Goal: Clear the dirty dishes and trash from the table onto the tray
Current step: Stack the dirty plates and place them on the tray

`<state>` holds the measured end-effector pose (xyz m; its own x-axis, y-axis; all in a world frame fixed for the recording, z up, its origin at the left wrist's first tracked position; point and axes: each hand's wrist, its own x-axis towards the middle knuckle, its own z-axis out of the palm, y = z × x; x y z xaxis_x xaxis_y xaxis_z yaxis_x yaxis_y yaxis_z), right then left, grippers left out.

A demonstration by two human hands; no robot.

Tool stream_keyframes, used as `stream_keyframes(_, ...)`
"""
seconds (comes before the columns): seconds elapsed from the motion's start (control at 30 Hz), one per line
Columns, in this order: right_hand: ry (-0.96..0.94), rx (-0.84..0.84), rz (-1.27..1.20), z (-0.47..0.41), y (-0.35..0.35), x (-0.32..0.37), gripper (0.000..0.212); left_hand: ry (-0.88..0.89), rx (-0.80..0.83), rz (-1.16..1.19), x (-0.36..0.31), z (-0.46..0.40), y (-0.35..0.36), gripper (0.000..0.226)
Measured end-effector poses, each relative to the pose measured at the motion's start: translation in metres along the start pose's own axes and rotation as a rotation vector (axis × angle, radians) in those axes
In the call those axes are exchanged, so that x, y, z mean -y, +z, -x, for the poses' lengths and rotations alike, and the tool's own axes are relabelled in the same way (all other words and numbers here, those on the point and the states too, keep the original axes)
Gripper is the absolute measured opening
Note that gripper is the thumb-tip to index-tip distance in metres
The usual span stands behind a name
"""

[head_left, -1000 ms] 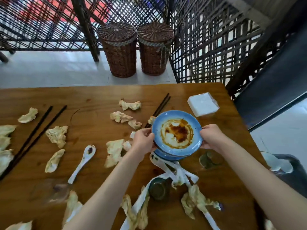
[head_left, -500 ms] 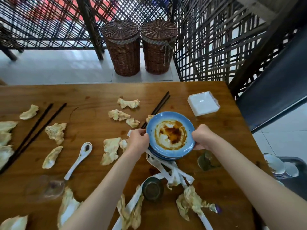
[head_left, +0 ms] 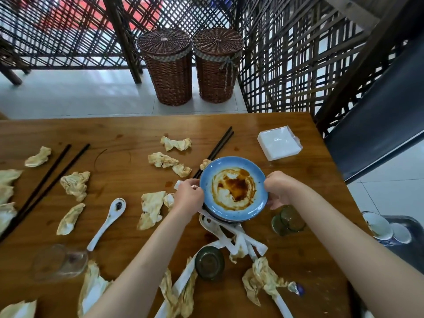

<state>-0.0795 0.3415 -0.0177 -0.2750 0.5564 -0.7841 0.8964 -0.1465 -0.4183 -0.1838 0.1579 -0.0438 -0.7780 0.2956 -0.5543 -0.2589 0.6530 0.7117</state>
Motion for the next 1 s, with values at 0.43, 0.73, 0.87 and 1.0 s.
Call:
stream_keyframes(0.43, -0.148, 0.016, -0.180, 0.015, -0.001, -0.002, 0.016, -0.025, 0.019, 0.176, -0.009, 0.007, 0.000, 0.041)
stream_keyframes(0.73, -0.243, 0.012, -0.270, 0.063, -0.030, -0.002, 0.017, 0.154, -0.038, 0.135, -0.045, 0.043, -0.015, 0.038)
stream_keyframes(0.87, -0.273, -0.051, -0.309, 0.095, -0.052, -0.015, 0.018, 0.241, -0.016, 0.080, -0.065, 0.069, -0.015, 0.036)
stream_keyframes(1.0, -0.270, -0.115, -0.354, 0.126, -0.073, -0.035, 0.017, 0.305, 0.012, 0.079, -0.082, 0.099, -0.008, 0.033)
